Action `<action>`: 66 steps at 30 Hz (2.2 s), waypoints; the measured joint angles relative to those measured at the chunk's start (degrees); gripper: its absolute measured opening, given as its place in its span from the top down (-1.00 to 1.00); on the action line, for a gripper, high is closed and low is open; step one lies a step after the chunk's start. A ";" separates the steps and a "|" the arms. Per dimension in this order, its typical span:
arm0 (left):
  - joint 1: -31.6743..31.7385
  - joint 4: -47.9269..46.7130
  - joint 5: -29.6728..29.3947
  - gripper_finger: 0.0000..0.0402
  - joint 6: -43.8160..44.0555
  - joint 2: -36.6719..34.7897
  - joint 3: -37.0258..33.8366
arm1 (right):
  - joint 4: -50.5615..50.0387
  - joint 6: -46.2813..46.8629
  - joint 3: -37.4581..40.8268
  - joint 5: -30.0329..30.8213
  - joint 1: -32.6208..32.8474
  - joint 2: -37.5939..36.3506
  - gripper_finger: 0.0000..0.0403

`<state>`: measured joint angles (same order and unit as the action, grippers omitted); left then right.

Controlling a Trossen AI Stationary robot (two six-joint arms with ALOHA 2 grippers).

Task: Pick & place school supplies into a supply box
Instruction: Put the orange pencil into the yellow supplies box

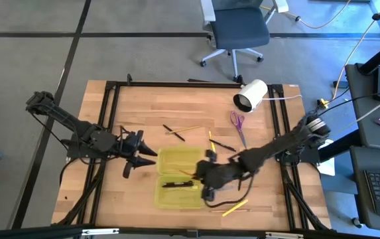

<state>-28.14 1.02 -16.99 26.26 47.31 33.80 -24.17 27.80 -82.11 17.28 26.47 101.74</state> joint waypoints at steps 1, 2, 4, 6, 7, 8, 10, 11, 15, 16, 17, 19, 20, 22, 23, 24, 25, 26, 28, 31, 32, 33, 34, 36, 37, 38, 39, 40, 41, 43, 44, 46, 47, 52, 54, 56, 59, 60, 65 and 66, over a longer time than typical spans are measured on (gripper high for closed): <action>-0.02 0.00 0.59 0.23 0.00 -0.01 0.00 | -0.17 -1.51 -2.30 -0.96 -0.41 1.99 0.88; -0.04 -0.07 0.82 0.23 0.00 0.00 0.00 | -0.09 -2.88 -4.66 -1.86 -0.70 4.06 0.88; -0.04 0.04 1.59 0.24 0.14 0.00 0.00 | -0.35 -4.37 -8.84 -4.23 -1.20 7.98 0.88; -0.04 0.02 2.09 0.24 0.36 0.00 0.00 | -0.61 -4.34 -12.77 -6.58 -1.75 11.96 0.88; 0.00 0.02 2.29 0.24 0.57 0.00 0.00 | -0.79 -4.24 -14.38 -7.55 -2.00 13.74 0.88; 0.00 0.03 2.72 0.23 0.80 -0.01 0.00 | -1.05 -4.11 -15.81 -8.91 -2.27 15.34 0.88; 0.00 0.00 3.71 0.23 0.98 0.00 0.00 | -1.10 -3.17 -18.63 -10.88 -2.68 18.44 0.88; 0.00 0.00 4.16 0.23 1.00 0.00 0.00 | -1.51 -2.58 -19.67 -11.68 -2.77 19.70 0.88; 0.00 -0.28 4.93 0.25 1.03 0.02 0.00 | -2.66 -0.81 -22.94 -14.47 -2.85 24.30 0.88; 0.00 -0.30 4.93 0.25 1.03 0.02 0.00 | -3.35 -0.04 -23.35 -15.11 -2.81 25.22 0.88; 0.00 -0.48 4.93 0.25 1.03 0.02 0.00 | -4.31 0.62 -23.67 -15.50 -2.81 26.01 0.88; 0.00 -0.83 4.91 0.25 1.03 0.02 0.00 | -7.76 2.32 -23.73 -15.68 -2.74 26.91 0.88; 0.00 -0.93 4.91 0.24 1.03 0.02 0.00 | -9.68 3.60 -23.73 -15.66 -2.77 27.36 0.88; 0.00 -1.31 4.91 0.23 1.03 0.02 0.00 | -12.56 5.22 -23.75 -15.60 -3.00 27.80 0.88; 0.00 -1.30 4.91 0.23 1.03 0.02 0.00 | -14.58 5.45 -23.71 -15.54 -3.02 27.81 0.88; 0.00 -1.28 4.92 0.23 1.03 0.02 0.00 | -15.37 5.47 -23.71 -15.33 -3.14 27.81 0.87; 0.00 -1.33 4.91 0.23 1.03 0.02 0.00 | -15.25 5.43 -23.57 -14.89 -3.21 27.81 0.85; 0.00 -1.34 4.91 0.23 1.00 0.02 0.00 | -15.08 5.36 -23.46 -14.75 -3.29 27.81 0.83; 0.00 -1.31 4.91 0.24 0.58 0.02 0.00 | -15.17 4.99 -23.28 -15.07 -3.49 27.85 0.81; 0.00 -1.31 4.91 0.24 0.13 0.02 0.00 | -14.79 4.32 -23.27 -15.75 -3.70 28.23 0.82; 0.00 -1.33 4.91 0.23 0.11 0.02 0.00 | -14.88 3.52 -23.27 -15.97 -3.75 28.39 0.83; 0.00 -1.33 4.91 0.23 0.07 0.02 0.00 | -15.17 3.25 -23.25 -16.35 -3.75 28.52 0.84; 0.00 -1.31 4.91 0.23 0.04 0.02 0.00 | -15.21 2.86 -23.20 -17.20 -3.75 28.56 0.85; 0.00 -1.45 4.91 0.23 -0.02 0.02 0.00 | -14.52 1.88 -23.24 -18.59 -3.78 28.79 0.84; 0.00 -1.49 4.90 0.24 -0.02 0.02 0.00 | -14.65 1.81 -23.25 -19.02 -3.77 28.90 0.82; 0.00 -1.47 4.91 0.24 -0.02 0.02 0.00 | -15.05 1.84 -23.25 -19.48 -3.75 29.04 0.80; 0.00 -1.54 4.91 0.25 -0.02 0.02 0.00 | -15.03 1.92 -23.24 -20.08 -3.75 29.38 0.78; 0.00 -1.69 4.91 0.25 -0.02 0.02 0.00 | -14.63 2.08 -23.25 -20.39 -3.75 29.75 0.77; 0.00 -1.70 4.90 0.25 -0.02 0.02 0.00 | -14.74 2.30 -23.24 -20.47 -3.75 29.96 0.77; 0.00 -1.68 4.91 0.25 -0.02 0.02 0.00 | -15.06 2.92 -23.20 -20.56 -3.75 30.47 0.77; 0.00 -1.70 4.91 0.24 -0.02 0.02 0.00 | -14.46 3.03 -23.20 -20.59 -3.75 30.73 0.78; 0.00 -1.70 4.89 0.23 -0.02 0.02 0.00 | -15.03 3.05 -23.20 -20.57 -3.75 30.96 0.79; 0.00 -1.75 4.89 0.23 -0.04 0.02 0.00 | -15.05 3.05 -23.18 -20.57 -3.75 30.96 0.79; 0.00 -2.69 4.89 0.24 -0.04 0.02 -0.04 | -14.45 1.86 -23.20 -20.09 -3.75 30.94 0.75; 0.00 -2.72 4.89 0.24 -0.03 0.02 -0.04 | -14.11 1.89 -23.20 -20.07 -3.75 30.94 0.74; 0.00 -2.71 4.89 0.24 -0.04 0.02 -0.04 | -14.20 1.83 -23.20 -20.07 -3.75 30.93 0.74; 0.00 -2.85 4.89 0.23 -0.02 0.02 -0.04 | -14.09 1.84 -23.20 -20.03 -3.75 30.92 0.73; 0.00 -3.01 4.89 0.23 -0.02 0.02 -0.04 | -14.09 1.81 -23.20 -20.09 -3.75 30.92 0.73; 0.00 -3.77 4.81 0.25 -0.04 0.02 -0.04 | -14.31 1.72 -23.20 -20.61 -3.75 30.92 0.73; 0.00 -4.05 4.74 0.25 -0.03 0.02 -0.04 | -14.55 1.53 -23.20 -21.14 -3.77 30.91 0.73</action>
<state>-28.14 -3.04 -12.25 26.23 47.33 33.76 -38.72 29.34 -105.32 -3.85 22.69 132.65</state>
